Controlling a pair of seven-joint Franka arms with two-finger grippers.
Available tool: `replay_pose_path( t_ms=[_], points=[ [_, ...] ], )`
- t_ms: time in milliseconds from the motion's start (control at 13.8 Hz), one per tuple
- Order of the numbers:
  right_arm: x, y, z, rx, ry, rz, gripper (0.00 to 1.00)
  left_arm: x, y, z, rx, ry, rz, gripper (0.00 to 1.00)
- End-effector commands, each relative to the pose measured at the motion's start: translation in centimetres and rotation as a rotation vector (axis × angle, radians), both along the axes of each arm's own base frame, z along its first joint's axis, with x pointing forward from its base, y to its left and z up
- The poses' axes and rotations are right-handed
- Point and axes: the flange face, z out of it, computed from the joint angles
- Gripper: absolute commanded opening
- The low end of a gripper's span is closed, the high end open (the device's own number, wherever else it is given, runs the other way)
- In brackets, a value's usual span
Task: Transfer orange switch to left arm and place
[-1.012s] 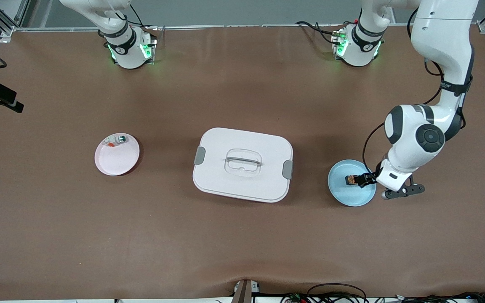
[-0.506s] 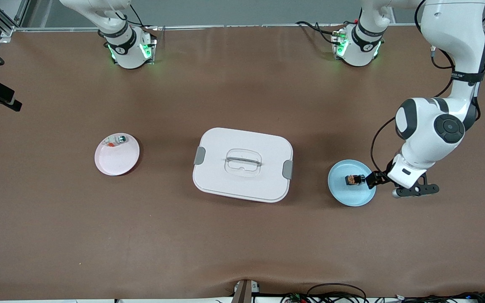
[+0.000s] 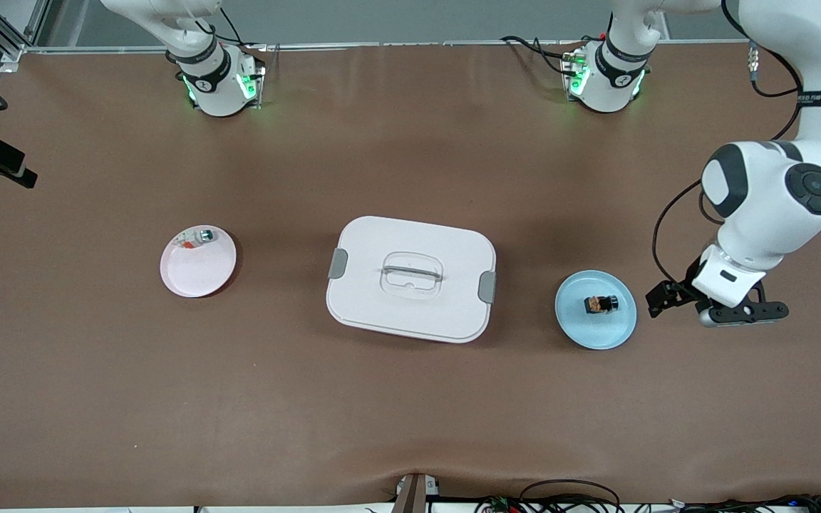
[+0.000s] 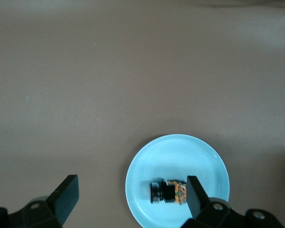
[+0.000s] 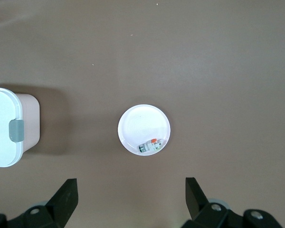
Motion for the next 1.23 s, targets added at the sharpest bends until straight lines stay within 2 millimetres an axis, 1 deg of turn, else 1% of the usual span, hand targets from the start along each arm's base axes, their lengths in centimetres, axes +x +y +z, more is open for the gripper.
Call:
replay_pose_path(
  t_ms=[0, 217, 289, 361, 434, 506, 795, 1012, 1084, 1157],
  points=[
    [-0.6, -0.2, 0.6, 0.001, -0.002, -0.012, 1.0, -1.4, 0.0, 3.2, -0.015, 0.024, -0.023, 1.0],
    [-0.7, -0.2, 0.5, 0.002, 0.002, -0.007, 1.0, -3.0, 0.3, 6.0, -0.023, 0.073, -0.036, 1.0],
    [-0.8, -0.2, 0.4, 0.002, 0.016, -0.011, 1.0, -3.4, 0.6, 6.6, -0.023, 0.09, -0.04, 1.0],
    [-1.0, -0.2, 0.3, 0.003, 0.03, -0.013, 1.0, -3.9, 1.7, 7.5, -0.01, 0.099, -0.04, 1.0],
    [-1.0, -0.2, 0.3, 0.003, 0.033, -0.013, 1.0, -4.4, 1.8, 8.4, 0.003, 0.105, -0.058, 1.0],
    [-1.0, -0.2, 0.3, 0.003, 0.031, -0.009, 1.0, -4.8, 1.3, 9.0, 0.012, 0.114, -0.073, 1.0],
    [-1.0, -0.1, 0.3, -0.024, 0.031, 0.0, 1.0, -6.4, -0.4, 12.2, 0.024, 0.106, -0.095, 1.0],
    [-0.9, 0.0, 0.3, -0.03, 0.03, 0.003, 1.0, -8.0, -0.6, 15.3, 0.025, 0.104, -0.096, 1.0],
    [-0.9, 0.0, 0.3, -0.035, 0.028, 0.005, 1.0, -8.6, -0.3, 17.0, 0.026, 0.096, -0.098, 1.0],
    [-0.9, 0.0, 0.3, -0.042, 0.024, 0.013, 1.0, -9.1, -0.1, 18.2, 0.027, 0.102, -0.099, 1.0]
  ],
)
